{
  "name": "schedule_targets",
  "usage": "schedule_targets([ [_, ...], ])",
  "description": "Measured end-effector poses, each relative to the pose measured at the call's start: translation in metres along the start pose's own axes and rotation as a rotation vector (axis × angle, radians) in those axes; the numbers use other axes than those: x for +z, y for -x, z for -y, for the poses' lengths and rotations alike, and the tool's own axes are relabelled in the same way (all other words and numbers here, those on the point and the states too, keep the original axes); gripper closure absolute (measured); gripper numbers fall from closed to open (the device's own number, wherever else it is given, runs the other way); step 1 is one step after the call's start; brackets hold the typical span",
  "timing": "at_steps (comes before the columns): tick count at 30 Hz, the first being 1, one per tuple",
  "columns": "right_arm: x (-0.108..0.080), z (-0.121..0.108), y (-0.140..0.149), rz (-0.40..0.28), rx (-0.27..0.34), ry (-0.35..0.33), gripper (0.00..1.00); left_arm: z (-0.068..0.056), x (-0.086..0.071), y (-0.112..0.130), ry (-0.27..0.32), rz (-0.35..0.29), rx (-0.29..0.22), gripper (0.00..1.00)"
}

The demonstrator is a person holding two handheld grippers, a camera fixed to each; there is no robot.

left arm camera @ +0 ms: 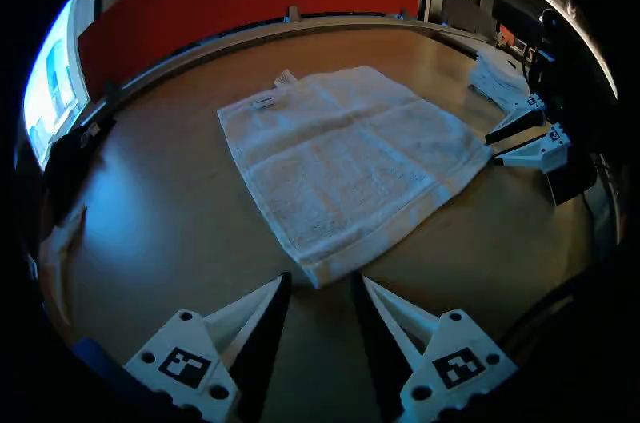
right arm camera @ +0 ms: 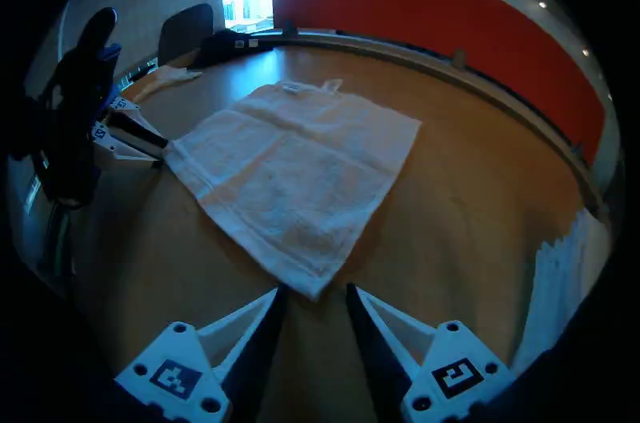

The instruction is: Fold towel

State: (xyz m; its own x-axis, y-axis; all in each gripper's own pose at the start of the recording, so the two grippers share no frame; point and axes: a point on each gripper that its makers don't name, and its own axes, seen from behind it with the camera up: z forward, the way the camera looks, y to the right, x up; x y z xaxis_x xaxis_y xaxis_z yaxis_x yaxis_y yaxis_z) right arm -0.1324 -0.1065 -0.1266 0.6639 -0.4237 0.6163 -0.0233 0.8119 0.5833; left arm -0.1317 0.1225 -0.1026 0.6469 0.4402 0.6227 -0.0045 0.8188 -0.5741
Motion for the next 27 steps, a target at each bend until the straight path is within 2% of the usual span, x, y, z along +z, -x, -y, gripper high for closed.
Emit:
schedule_targets([
  [11,-0.0013,-0.0009,-0.0002,0.003,0.024,-0.014,0.71,-0.0004,-0.0007,0.0005,-0.001,0.010,-0.007,0.51],
  [17,-0.0012,-0.0007,-0.0001,0.003,0.019,-0.010,0.75,0.0022,-0.0004,-0.0003,-0.015,0.013,-0.017,0.77],
  [22,-0.0005,-0.0010,-0.0004,0.004,0.023,-0.009,0.87,0.0020,-0.0004,0.0001,-0.022,0.015,-0.015,0.87],
  [27,-0.0010,-0.0006,-0.0003,0.005,0.029,-0.014,0.90,0.0006,-0.0006,0.0004,-0.030,0.010,-0.007,0.91],
])
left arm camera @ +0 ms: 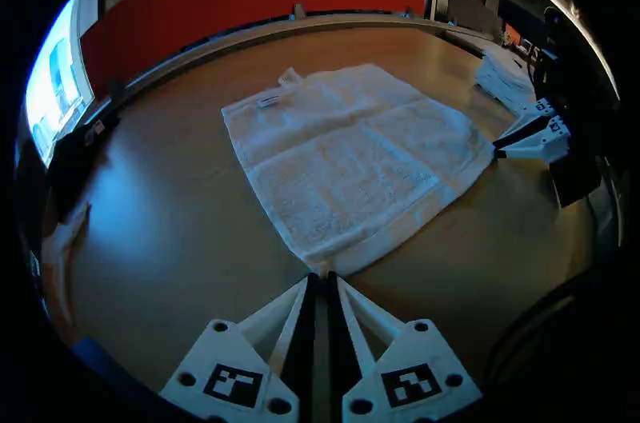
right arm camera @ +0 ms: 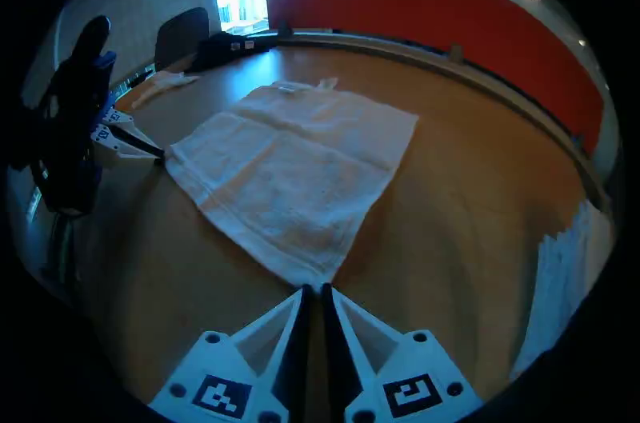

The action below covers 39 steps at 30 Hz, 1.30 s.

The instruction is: Fold towel

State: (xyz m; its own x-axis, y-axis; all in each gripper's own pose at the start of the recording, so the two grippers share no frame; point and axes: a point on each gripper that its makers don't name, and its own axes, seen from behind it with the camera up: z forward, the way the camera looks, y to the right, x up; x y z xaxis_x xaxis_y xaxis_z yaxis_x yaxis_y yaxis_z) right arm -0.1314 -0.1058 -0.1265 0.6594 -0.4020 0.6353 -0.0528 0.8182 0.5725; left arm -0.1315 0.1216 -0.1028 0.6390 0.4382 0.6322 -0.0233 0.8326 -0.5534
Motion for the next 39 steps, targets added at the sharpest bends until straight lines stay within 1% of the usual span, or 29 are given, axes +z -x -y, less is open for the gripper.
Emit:
schedule_targets([
  [3,0.000,0.002,-0.001,-0.003,-0.002,-0.003,0.91,-0.001,0.000,0.000,0.002,-0.003,-0.001,0.91],
  [8,-0.001,0.005,-0.002,-0.008,0.009,-0.011,0.91,-0.001,-0.001,0.000,0.018,0.003,-0.020,0.92],
  [12,-0.004,0.006,-0.006,-0.017,0.016,-0.014,0.91,0.001,-0.003,-0.001,0.017,0.006,-0.028,0.92],
  [15,-0.008,0.006,-0.011,-0.026,0.012,-0.015,0.91,0.002,-0.007,-0.004,0.019,0.005,-0.035,0.92],
  [18,-0.013,0.006,-0.019,-0.041,0.008,-0.014,0.91,-0.001,-0.012,-0.008,0.032,0.003,-0.048,0.92],
  [27,-0.039,0.012,-0.047,-0.098,-0.002,-0.024,0.91,-0.010,-0.034,-0.019,0.064,-0.003,-0.065,0.92],
  [33,-0.055,0.020,-0.058,-0.116,-0.020,-0.036,0.91,-0.014,-0.049,-0.021,0.072,-0.003,-0.088,0.92],
  [36,-0.058,0.024,-0.058,-0.117,-0.025,-0.042,0.91,-0.016,-0.051,-0.018,0.080,-0.001,-0.098,0.92],
  [39,-0.058,0.025,-0.054,-0.110,-0.026,-0.041,0.91,-0.015,-0.048,-0.015,0.069,0.000,-0.095,0.92],
])
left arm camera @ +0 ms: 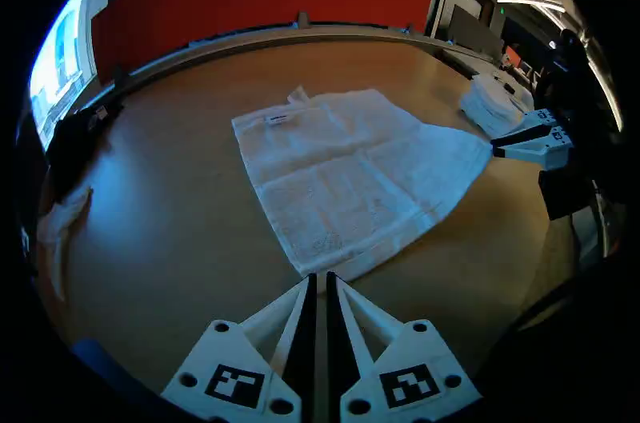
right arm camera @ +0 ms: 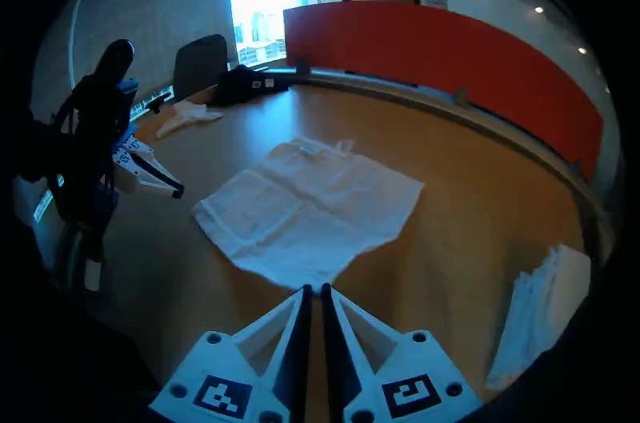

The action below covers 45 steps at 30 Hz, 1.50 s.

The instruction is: Fold towel

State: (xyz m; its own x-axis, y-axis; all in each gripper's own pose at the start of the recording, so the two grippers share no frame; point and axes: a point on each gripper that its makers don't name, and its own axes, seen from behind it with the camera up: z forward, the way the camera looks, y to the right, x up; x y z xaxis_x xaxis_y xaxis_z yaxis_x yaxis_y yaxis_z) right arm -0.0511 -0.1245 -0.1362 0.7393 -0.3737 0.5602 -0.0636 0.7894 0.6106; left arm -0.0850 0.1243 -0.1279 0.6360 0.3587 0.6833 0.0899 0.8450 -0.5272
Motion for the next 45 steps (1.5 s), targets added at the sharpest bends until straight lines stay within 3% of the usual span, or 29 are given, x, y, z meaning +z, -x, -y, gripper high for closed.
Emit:
schedule_targets([
  [9,0.002,0.000,0.005,0.007,0.005,-0.004,0.93,0.007,0.015,0.006,-0.036,0.014,0.018,0.89],
  [15,0.003,-0.002,0.005,0.011,0.005,-0.006,0.94,0.003,0.024,0.013,-0.013,0.032,0.034,0.62],
  [19,0.004,-0.003,0.005,0.011,0.007,-0.006,0.94,0.002,0.028,0.018,-0.004,0.050,0.020,0.43],
  [37,0.009,-0.006,0.015,0.030,0.009,-0.008,0.94,-0.004,0.036,0.026,0.010,0.083,0.023,0.43],
  [45,0.010,-0.005,0.017,0.033,0.014,-0.010,0.94,-0.003,0.037,0.025,0.005,0.084,0.024,0.48],
])
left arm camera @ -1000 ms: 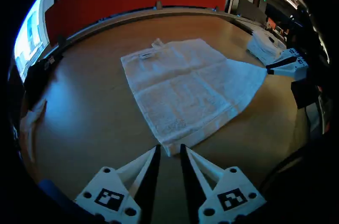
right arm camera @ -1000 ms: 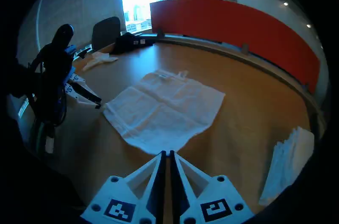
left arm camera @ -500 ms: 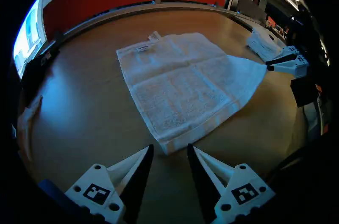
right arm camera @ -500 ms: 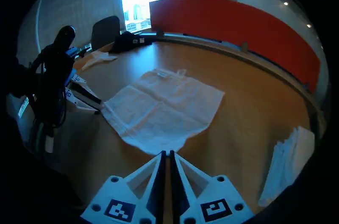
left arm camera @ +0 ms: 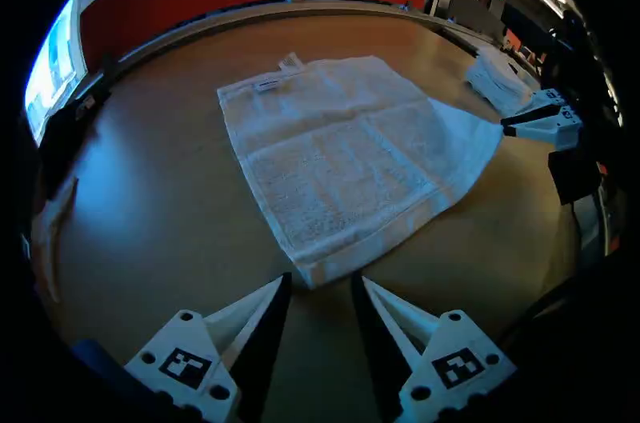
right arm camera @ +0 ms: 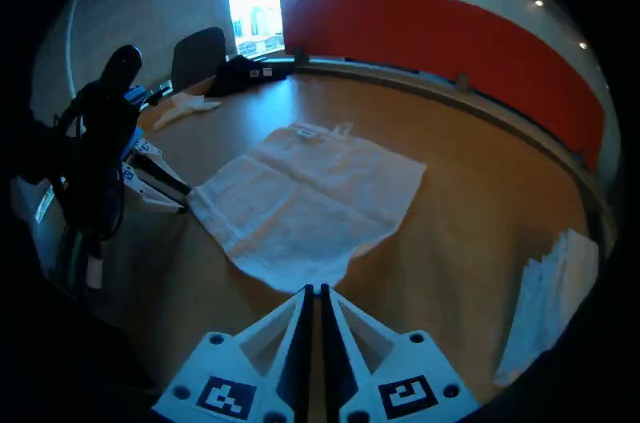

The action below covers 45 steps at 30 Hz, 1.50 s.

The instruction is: Fold towel

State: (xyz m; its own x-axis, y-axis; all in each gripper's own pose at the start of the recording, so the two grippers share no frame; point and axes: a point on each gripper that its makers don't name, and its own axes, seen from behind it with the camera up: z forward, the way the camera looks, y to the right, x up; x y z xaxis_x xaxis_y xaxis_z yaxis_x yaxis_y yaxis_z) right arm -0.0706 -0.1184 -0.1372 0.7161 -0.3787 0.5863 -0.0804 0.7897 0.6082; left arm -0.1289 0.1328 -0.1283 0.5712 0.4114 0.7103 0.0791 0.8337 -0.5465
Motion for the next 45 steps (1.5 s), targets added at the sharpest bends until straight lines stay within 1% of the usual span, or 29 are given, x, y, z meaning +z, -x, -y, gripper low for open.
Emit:
schedule_targets([
  [2,0.000,0.000,0.000,0.000,-0.002,0.000,0.94,0.002,0.000,0.000,-0.009,0.001,0.003,0.53],
  [6,0.000,0.000,0.001,0.000,-0.003,0.000,0.94,0.010,0.001,0.001,-0.040,0.005,0.007,0.73],
  [10,0.001,0.001,0.002,0.001,-0.005,-0.002,0.94,0.015,0.001,0.001,-0.062,0.011,0.012,0.91],
  [12,0.001,0.001,0.002,0.002,-0.006,-0.002,0.94,0.015,0.001,0.001,-0.063,0.015,0.014,0.92],
  [15,0.002,0.002,0.003,0.003,-0.008,-0.001,0.95,0.009,0.002,0.001,-0.040,0.020,0.022,0.94],
  [18,0.003,0.002,0.003,0.003,-0.007,0.000,0.95,0.008,0.002,0.001,-0.040,0.020,0.028,0.96],
  [24,0.004,0.002,0.005,0.006,-0.007,-0.004,0.95,0.009,0.002,0.002,-0.047,0.020,0.042,0.97],
  [33,0.005,0.002,0.010,0.014,-0.009,-0.001,0.93,0.009,0.002,0.001,-0.042,0.018,0.027,0.97],
  [43,0.008,-0.009,0.021,0.032,-0.003,0.035,0.92,0.010,0.002,0.001,-0.047,0.020,0.029,0.97],
  [45,0.007,-0.010,0.022,0.034,-0.002,0.043,0.80,0.010,0.002,0.002,-0.048,0.020,0.026,0.97],
])
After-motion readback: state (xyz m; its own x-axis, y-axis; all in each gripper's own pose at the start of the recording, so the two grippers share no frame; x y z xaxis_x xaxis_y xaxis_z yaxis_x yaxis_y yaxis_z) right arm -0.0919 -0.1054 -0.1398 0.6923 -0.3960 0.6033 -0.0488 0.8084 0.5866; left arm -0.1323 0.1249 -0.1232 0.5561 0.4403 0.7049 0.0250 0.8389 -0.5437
